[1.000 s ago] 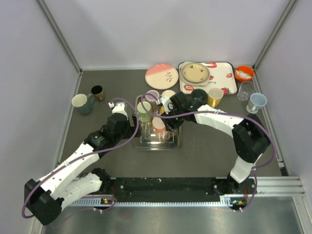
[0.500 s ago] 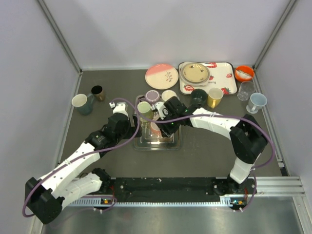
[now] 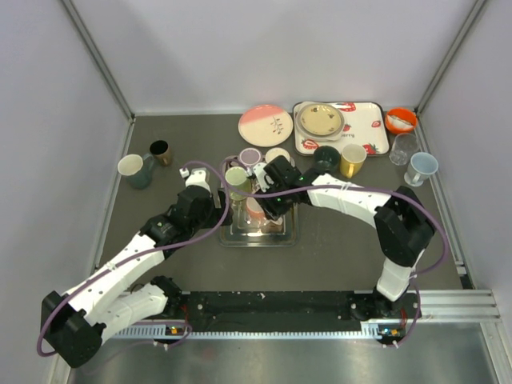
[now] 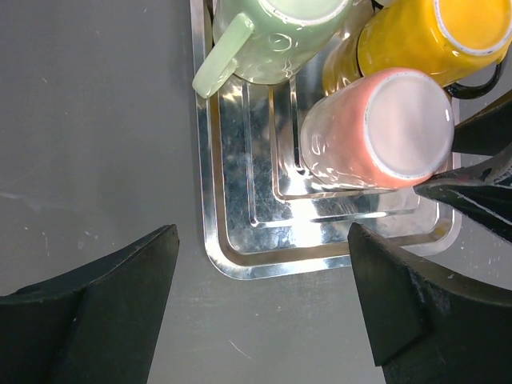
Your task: Turn the mug right side up
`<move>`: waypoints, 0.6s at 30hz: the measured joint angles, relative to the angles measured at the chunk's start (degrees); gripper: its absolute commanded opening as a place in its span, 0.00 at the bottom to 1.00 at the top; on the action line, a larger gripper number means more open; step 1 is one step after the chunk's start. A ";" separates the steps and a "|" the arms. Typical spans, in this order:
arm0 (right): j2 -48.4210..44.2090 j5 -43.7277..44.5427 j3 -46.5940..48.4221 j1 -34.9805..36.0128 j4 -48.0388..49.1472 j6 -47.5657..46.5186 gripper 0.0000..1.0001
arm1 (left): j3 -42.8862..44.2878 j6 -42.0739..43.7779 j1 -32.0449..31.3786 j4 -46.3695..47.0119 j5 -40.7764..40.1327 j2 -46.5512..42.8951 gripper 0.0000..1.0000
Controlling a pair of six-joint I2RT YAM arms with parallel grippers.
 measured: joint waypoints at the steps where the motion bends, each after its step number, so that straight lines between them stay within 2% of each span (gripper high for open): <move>1: 0.33 0.31 0.20 0.00 -0.09 0.02 0.44 | -0.09 0.00 -0.02 0.00 0.00 -0.02 0.92; 8: 2.19 0.96 0.22 0.00 -0.44 0.26 0.30 | -0.31 0.00 0.00 -0.04 0.00 -0.02 0.92; 9: 2.29 0.98 0.22 0.00 -0.44 0.26 0.24 | -0.31 0.00 0.00 -0.02 0.00 -0.02 0.92; 11: 2.45 1.11 0.24 0.00 -0.39 0.20 0.20 | -0.33 -0.02 0.00 -0.02 0.00 -0.02 0.92; 15: 2.54 1.31 0.50 0.17 -0.37 0.44 0.00 | -0.35 0.00 0.00 -0.02 0.00 -0.02 0.92; 18: 2.54 1.86 0.50 0.17 -0.48 0.72 0.00 | -0.35 -0.02 -0.02 -0.02 0.00 -0.02 0.92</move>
